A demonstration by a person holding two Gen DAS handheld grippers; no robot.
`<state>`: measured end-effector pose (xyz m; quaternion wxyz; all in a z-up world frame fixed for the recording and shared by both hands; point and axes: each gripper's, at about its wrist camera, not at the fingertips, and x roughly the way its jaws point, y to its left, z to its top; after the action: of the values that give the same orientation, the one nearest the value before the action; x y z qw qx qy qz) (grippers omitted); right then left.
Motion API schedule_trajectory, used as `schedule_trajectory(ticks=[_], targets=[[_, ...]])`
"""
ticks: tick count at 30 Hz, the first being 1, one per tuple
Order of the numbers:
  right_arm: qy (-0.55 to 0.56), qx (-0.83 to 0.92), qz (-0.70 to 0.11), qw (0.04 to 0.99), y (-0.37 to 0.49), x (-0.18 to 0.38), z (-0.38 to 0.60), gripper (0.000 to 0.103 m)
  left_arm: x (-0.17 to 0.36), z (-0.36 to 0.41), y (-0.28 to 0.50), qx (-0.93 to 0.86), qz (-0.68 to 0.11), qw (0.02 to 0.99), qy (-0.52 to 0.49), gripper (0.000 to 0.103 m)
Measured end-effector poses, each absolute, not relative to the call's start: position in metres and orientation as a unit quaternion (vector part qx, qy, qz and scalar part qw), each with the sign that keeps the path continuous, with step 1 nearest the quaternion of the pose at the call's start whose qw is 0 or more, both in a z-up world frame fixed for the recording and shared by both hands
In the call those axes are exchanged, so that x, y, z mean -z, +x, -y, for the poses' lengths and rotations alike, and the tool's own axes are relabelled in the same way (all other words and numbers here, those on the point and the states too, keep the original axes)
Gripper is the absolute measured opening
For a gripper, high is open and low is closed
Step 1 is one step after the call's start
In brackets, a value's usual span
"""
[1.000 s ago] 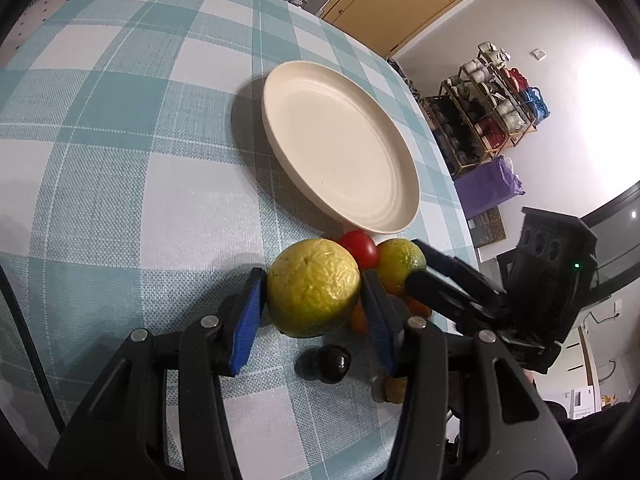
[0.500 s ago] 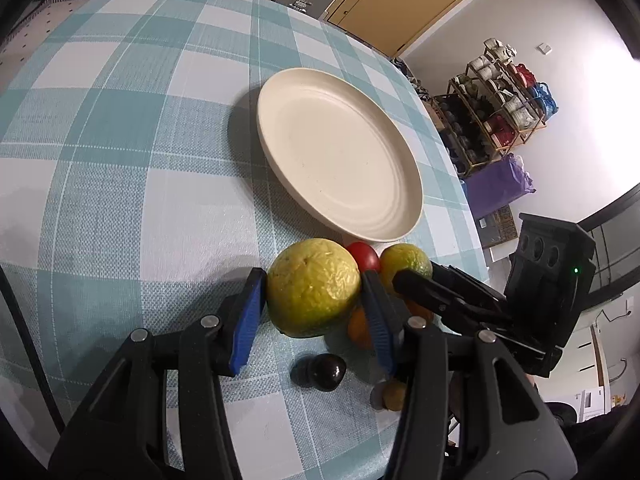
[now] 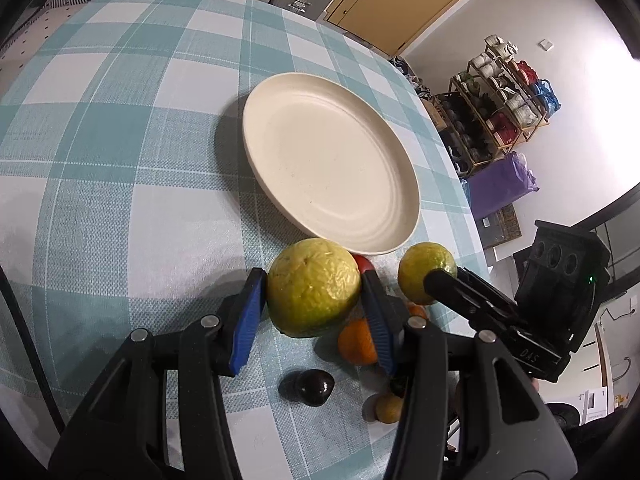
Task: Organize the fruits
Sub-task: 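Carry both citrus fruits onto the cream plate and open both grippers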
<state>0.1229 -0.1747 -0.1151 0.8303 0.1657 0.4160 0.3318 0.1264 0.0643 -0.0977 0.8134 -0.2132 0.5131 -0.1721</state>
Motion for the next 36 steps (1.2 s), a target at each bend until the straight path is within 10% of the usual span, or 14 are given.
schedule_trajectory(ticks=[36], targets=[[0.183,-0.342,-0.383,0.838,0.236,0.068,0.172,0.056,0.078,-0.045,0.270,0.178,-0.493,0.816,-0.242,0.045]])
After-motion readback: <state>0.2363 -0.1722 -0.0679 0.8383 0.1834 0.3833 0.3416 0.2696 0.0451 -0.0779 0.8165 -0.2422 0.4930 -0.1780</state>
